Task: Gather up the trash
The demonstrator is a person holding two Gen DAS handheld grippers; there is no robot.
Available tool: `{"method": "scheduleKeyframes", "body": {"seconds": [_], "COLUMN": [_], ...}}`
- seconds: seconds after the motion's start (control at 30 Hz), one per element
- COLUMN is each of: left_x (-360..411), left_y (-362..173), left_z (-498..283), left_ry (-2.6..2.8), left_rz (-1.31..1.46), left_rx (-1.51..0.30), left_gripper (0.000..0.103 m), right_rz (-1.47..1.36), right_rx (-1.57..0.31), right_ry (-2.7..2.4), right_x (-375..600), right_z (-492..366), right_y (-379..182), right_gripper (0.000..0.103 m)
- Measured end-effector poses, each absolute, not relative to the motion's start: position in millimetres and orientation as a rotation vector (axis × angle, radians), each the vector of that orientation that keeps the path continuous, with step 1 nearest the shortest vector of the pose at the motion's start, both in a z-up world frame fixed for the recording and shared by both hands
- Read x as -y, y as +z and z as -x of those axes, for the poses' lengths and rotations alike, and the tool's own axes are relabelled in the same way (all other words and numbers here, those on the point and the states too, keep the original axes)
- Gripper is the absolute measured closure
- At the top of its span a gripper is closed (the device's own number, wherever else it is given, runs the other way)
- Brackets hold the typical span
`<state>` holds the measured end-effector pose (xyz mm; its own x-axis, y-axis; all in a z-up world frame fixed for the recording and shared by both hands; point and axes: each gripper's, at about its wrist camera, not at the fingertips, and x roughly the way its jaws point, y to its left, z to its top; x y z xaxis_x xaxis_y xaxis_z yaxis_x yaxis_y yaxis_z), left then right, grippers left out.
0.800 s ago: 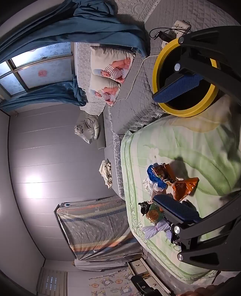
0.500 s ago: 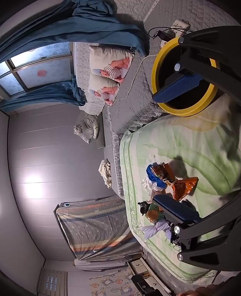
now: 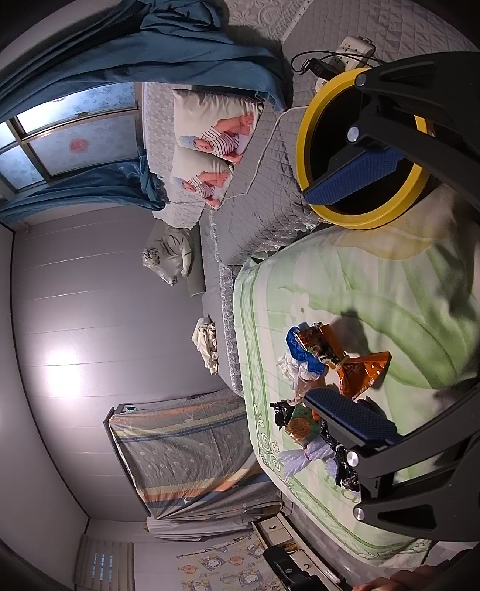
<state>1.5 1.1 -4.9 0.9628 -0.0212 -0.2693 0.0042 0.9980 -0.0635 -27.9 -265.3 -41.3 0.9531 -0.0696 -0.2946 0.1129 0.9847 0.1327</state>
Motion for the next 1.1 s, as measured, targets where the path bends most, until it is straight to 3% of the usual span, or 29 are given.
{"method": "scheduleKeyframes", "body": {"seconds": [1.1], "left_x": [-2.4], "left_y": [-9.0], "left_z": [-2.8], "left_ry": [-0.040], "left_rz": [0.071], "left_rx": [-0.293], "left_gripper": [0.008], "right_rz": [-0.156], "right_rx": [-0.307], "right_ry": [-0.092], "right_x": [265.4], "right_z": [25.7], "right_y": [-49.1], "right_gripper": [0.008]}}
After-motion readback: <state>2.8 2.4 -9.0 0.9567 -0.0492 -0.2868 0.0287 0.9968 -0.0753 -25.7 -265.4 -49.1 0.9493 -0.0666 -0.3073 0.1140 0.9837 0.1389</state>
